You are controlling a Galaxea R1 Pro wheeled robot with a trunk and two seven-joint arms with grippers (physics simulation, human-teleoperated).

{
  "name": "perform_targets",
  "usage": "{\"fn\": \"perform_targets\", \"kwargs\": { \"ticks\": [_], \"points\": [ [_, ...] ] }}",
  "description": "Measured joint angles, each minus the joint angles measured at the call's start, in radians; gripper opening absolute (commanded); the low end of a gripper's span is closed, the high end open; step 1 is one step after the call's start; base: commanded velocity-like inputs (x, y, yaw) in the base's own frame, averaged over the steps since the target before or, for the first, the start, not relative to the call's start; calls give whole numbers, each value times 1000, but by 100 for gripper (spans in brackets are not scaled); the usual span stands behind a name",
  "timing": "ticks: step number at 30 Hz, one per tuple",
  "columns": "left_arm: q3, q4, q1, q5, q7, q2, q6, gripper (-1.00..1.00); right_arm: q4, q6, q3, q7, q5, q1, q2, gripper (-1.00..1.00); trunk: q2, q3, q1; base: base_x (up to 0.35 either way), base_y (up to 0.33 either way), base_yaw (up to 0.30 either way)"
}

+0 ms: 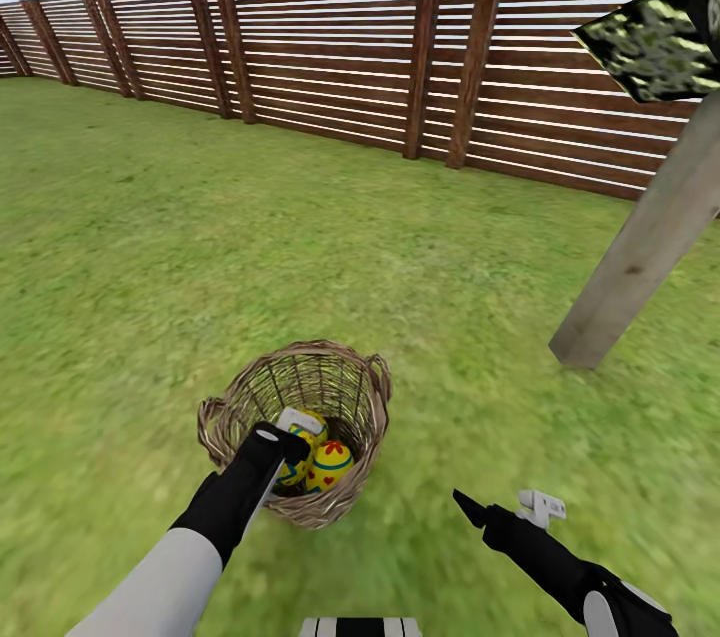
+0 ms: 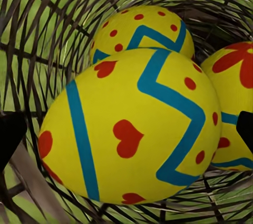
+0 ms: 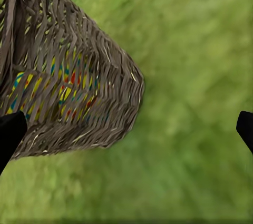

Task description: Take the three Easter eggs out of the wicker basket on the lawn in the garden, then place them on the lawn next to a single tree (choose any tree) so that all three eggs are next to the same tree and none are left in the basket.

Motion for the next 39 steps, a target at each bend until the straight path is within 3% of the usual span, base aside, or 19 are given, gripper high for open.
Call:
{"fn": "perform_targets", "kwargs": {
  "ticks": [4,12,18,24,32,39],
  "points": [
    [-9,8,-1,-1,-3,1,1,100,0,0,1,0,-1,0,0,100,0,0,0,0,0,0],
    [-61,25,-4,3,-54,4,-3,100,0,0,1,0,-1,0,0,100,0,0,0,0,0,0],
    [-66,27,-5,-2,-62,10,-8,100,0,0,1,0,-1,0,0,100,0,0,0,0,0,0],
    [-66,28,-5,-42,-64,19,-12,100,0,0,1,0,0,0,0,100,0,0,0,0,0,0],
    [-63,26,-5,-50,-60,29,-13,100,0,-1,1,0,-1,0,0,100,0,0,0,0,0,0],
    [-62,19,-5,-51,-56,34,-15,100,0,-1,1,0,-1,0,0,100,-2,-27,3,0,0,0]
  ]
}}
